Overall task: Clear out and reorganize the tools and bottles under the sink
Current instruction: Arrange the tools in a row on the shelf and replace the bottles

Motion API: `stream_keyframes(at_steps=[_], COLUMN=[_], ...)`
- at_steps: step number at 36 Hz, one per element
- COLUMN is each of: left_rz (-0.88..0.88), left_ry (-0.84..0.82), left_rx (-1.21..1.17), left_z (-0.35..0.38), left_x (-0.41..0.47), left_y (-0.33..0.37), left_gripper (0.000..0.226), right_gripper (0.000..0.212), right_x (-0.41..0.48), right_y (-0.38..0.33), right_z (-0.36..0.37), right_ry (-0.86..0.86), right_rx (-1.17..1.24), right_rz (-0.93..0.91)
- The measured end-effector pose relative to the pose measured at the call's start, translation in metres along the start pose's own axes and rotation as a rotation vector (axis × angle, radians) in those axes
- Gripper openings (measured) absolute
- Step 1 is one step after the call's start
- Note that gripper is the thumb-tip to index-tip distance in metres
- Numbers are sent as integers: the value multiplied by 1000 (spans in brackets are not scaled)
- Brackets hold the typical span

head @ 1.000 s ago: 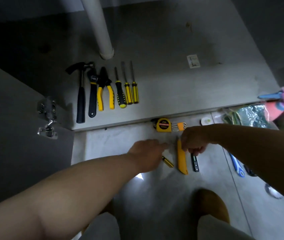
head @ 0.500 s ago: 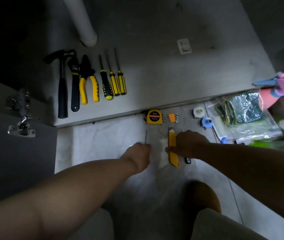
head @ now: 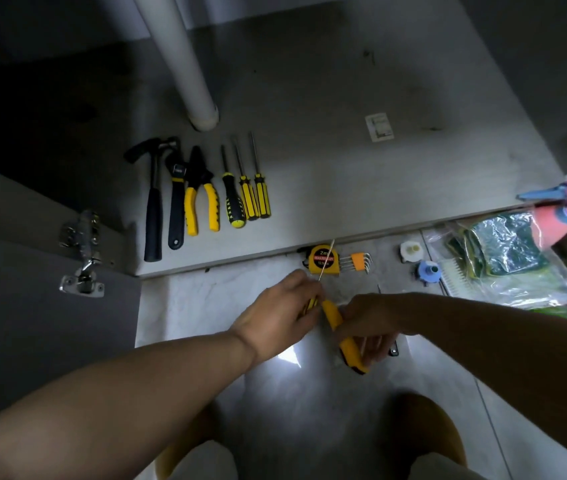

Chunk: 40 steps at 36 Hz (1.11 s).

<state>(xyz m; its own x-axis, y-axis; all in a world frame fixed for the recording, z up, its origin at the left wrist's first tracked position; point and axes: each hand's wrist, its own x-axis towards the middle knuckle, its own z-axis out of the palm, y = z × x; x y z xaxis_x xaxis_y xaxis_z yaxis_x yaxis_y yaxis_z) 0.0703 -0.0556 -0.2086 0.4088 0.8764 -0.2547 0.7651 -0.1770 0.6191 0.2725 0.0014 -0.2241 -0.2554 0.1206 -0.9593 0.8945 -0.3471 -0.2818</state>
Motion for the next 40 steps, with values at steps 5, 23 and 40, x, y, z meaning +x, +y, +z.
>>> stream_keyframes(at_steps=[5, 23, 40], left_rz=[48, -301, -266], left_ry=[303, 428, 440], left_rx=[-57, 404, 460], left_z=[-39, -92, -91], left_x=[22, 96, 84], left_y=[12, -12, -30], left_gripper=[30, 39, 40], right_gripper=[37, 28, 27], right_x=[-33, -60, -14], right_y=[-9, -44, -116], right_z=[-23, -70, -76], right_ry=[-92, -103, 974], right_rx=[32, 213, 99], right_rz=[-94, -353, -394])
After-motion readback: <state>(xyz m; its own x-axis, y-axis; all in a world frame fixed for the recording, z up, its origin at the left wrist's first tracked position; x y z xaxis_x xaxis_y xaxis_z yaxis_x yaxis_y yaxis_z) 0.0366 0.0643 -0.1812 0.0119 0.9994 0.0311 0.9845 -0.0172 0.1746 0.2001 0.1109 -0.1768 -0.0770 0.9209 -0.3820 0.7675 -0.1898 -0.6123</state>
